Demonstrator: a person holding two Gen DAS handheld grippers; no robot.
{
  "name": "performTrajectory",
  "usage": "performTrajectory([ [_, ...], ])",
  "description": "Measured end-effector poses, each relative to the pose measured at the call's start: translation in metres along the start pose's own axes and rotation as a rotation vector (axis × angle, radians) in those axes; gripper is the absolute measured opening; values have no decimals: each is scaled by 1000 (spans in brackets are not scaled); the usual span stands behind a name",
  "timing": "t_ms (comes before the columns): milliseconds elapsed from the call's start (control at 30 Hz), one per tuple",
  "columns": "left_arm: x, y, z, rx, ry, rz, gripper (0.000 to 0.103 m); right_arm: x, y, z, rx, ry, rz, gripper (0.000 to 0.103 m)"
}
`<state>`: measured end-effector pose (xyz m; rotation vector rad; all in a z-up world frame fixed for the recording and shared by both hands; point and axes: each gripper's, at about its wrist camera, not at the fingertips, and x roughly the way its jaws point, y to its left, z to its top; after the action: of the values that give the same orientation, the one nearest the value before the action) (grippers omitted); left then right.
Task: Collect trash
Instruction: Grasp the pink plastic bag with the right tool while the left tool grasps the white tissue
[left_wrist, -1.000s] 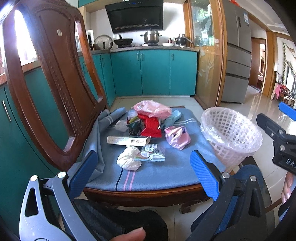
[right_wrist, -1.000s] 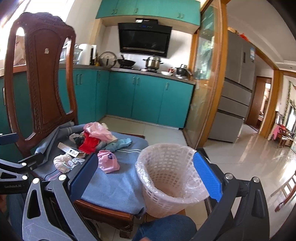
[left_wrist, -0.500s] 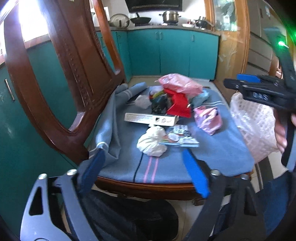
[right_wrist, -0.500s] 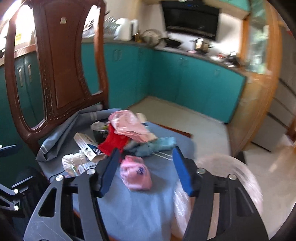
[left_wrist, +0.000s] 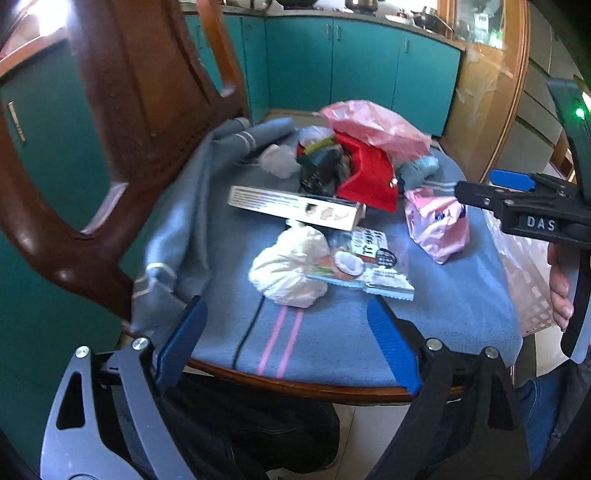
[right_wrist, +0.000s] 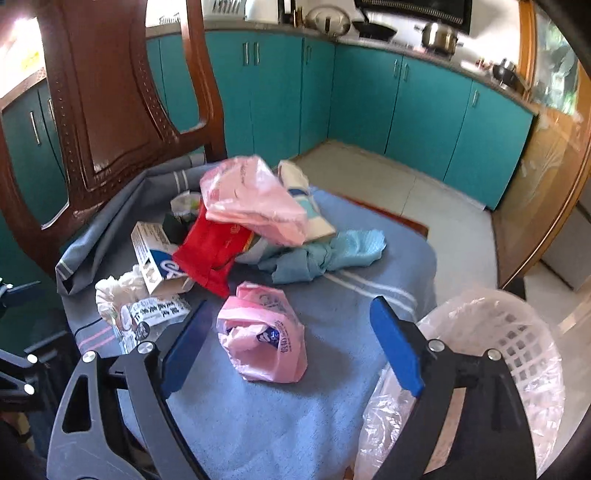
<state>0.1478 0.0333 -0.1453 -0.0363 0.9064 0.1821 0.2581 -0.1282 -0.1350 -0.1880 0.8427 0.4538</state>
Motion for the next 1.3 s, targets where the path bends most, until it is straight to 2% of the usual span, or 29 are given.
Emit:
performTrajectory([
  [167, 7, -3, 2, 5, 6, 2, 92, 27, 6, -6, 0, 76, 33, 86],
  [300, 17, 9, 8, -35, 25, -3, 92, 45, 20, -8, -21, 113, 46, 85],
  [333, 20, 13, 10, -49, 29, 0, 92, 47, 23, -9, -26, 119, 50, 83],
  [367, 23, 18, 12, -66, 31, 2, 92, 50, 26, -9, -30, 129, 61, 67],
  [400, 25, 23, 15, -81, 26, 5, 92, 52, 27, -9, -29, 138, 71, 60],
  [467, 30, 29, 18, -101, 24, 19, 92, 50, 29, -8, -24, 135, 93, 56],
  [667, 51, 34, 35, -128, 32, 5, 92, 33, 27, -5, -15, 101, 85, 56],
  [733, 64, 30, 39, -124, 62, 15, 92, 28, 22, -6, -5, 99, 77, 56],
  [833, 78, 22, 37, -124, 101, -9, 91, 21, 14, -7, 8, 93, 55, 56],
  [900, 84, 14, 33, -104, 111, -22, 85, 16, 9, -7, 20, 89, 29, 57],
  [967, 89, 10, 31, -94, 127, -26, 66, 12, 4, -9, 21, 83, -10, 57],
  [1067, 89, 5, 28, -86, 122, -17, 49, 6, -1, -13, 26, 71, -33, 57],
  [1167, 82, 5, 30, -83, 94, -25, 45, 2, -3, -16, 31, 63, -52, 57],
  [1300, 64, 5, 35, -74, 28, 19, 43, -2, -6, -21, 35, 58, -80, 57],
])
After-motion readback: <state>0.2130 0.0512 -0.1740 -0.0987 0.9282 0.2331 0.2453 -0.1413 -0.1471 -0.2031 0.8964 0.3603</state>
